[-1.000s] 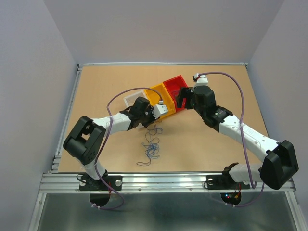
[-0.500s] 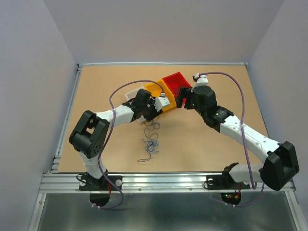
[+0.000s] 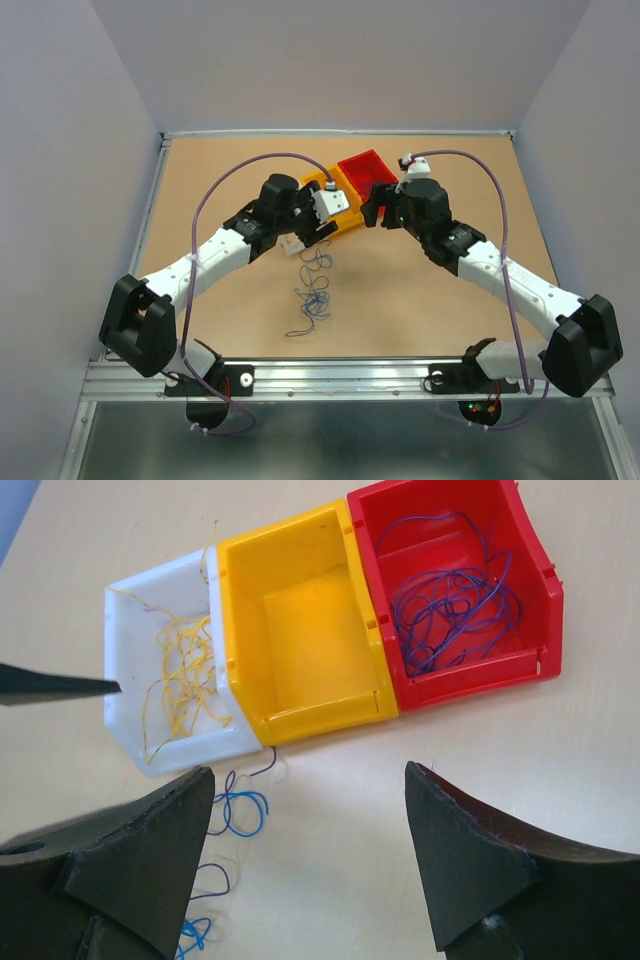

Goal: Untangle the cables

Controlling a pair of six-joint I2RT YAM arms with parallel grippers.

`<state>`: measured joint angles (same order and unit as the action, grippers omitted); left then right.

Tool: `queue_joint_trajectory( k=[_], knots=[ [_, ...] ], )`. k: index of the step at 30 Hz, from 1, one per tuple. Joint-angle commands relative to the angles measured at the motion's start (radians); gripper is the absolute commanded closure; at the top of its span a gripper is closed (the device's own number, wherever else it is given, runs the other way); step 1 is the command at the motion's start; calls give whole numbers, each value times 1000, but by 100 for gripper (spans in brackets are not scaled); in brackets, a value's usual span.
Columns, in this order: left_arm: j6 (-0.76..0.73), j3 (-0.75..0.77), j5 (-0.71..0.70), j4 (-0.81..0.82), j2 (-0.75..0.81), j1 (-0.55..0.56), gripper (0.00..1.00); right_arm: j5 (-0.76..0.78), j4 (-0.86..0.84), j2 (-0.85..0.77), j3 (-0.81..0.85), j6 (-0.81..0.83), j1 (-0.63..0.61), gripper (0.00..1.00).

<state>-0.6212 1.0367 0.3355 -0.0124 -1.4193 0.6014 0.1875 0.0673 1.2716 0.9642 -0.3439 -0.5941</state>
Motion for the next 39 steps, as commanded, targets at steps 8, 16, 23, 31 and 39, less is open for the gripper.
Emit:
queue_joint_trajectory(
  k=[8,16,23,31,39],
  knots=[
    [-191,-237,92,-103,148,87,13,-31,-37,-57,-28,13,4,18],
    [-308,-228,191,-261,77,127,14,-39,-37,-58,-30,17,2,18],
    [-290,-191,122,-282,-79,158,28,-42,-37,-58,-30,19,2,18],
    [-269,-165,135,-264,-54,172,97,-39,-37,-63,-33,17,2,18],
    [-216,-98,270,-204,175,169,100,-85,-173,-144,-119,26,2,21]
  ],
)
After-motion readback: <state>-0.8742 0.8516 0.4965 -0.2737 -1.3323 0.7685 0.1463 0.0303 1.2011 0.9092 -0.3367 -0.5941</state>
